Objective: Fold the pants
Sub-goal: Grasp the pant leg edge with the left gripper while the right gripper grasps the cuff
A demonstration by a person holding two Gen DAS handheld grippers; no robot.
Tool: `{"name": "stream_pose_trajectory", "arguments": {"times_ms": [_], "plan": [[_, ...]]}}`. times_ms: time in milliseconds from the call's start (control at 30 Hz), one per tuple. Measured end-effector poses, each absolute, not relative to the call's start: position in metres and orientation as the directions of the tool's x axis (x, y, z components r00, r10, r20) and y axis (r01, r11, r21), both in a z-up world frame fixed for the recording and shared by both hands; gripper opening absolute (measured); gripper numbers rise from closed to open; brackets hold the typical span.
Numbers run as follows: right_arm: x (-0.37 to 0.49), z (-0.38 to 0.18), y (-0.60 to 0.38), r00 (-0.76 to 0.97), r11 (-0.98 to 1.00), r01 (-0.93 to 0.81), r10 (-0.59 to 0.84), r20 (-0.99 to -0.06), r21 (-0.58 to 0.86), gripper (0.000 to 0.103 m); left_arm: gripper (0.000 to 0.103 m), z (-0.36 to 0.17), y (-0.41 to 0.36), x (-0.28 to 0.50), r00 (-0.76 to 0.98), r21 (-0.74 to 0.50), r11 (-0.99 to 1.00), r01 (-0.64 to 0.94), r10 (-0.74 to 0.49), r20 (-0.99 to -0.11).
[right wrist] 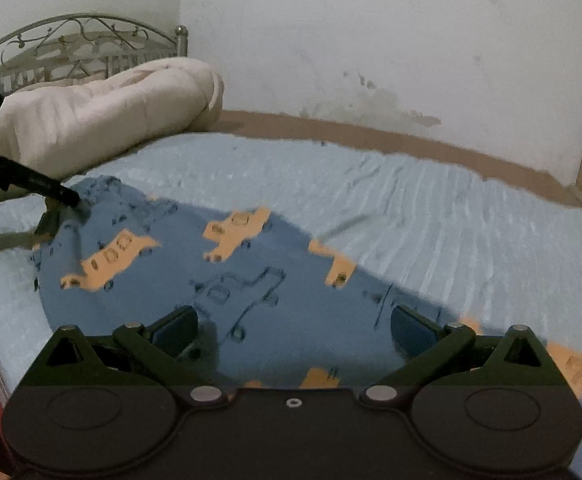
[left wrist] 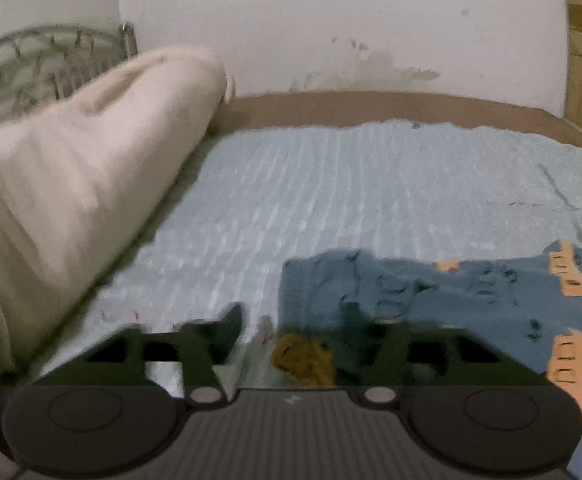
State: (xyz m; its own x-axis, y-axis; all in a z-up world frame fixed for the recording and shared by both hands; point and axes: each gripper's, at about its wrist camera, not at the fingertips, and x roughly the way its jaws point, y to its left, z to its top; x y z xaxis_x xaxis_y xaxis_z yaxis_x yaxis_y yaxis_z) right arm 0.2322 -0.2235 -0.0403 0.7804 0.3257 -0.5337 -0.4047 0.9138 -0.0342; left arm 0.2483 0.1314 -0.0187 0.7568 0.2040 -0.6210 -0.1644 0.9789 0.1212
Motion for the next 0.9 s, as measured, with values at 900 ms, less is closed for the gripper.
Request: {"name": "stream_pose_trajectory", "arguments": {"times_ms": [900], "plan": [[0.33,-0.03,-0.241,0.787,0.916,-0.359,0.193,-0.586,-0.18,0.102,0.101,-0.024,0.031,0.271,0.777,0.232,0.969,-0.082,0.208,-0.594]]}}
